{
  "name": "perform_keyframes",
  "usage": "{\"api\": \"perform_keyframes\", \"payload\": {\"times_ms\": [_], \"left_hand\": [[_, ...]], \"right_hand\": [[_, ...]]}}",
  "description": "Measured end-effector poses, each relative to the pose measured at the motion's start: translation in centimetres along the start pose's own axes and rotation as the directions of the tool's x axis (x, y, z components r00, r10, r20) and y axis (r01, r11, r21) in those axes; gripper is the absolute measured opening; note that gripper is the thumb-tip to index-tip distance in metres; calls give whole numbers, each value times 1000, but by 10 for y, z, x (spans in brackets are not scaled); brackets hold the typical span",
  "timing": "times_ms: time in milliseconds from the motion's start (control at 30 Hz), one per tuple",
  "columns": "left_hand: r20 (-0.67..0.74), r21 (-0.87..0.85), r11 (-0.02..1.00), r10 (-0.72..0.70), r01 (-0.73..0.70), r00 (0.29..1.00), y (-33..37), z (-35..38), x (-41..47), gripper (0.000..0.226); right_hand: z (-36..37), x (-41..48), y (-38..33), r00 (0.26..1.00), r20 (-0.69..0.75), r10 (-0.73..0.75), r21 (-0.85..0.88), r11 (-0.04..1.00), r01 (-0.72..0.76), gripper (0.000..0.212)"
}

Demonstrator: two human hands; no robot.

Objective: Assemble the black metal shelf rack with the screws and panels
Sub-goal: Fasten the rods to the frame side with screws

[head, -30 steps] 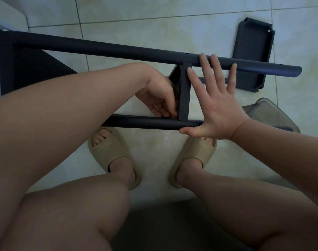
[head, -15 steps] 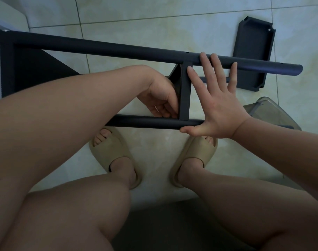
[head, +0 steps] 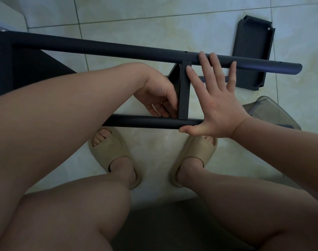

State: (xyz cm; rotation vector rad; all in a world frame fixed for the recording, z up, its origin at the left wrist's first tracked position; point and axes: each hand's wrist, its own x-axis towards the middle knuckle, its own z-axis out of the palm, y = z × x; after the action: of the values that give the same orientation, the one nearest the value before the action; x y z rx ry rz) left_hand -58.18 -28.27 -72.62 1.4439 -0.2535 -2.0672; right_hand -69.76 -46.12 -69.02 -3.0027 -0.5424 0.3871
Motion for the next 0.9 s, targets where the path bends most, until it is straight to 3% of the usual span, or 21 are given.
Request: {"api": "perform_keyframes", "payload": {"times_ms": [367,767,900], "left_hand": [[-39,12,999,32,-32,999,0,2,5,15],[18,-15,1000,8,-8,1000,-5,-1,3,13],[11,4,1000,5,-5,1000,-4,2,8,25]], "right_hand": [[1,0,0,1000,1,-3,3,1000,3,131],[-1,0,0,1000,9,7,0,1000,-7,132],[0,0,0,1000,8,9,2,1000,-9,132]]}}
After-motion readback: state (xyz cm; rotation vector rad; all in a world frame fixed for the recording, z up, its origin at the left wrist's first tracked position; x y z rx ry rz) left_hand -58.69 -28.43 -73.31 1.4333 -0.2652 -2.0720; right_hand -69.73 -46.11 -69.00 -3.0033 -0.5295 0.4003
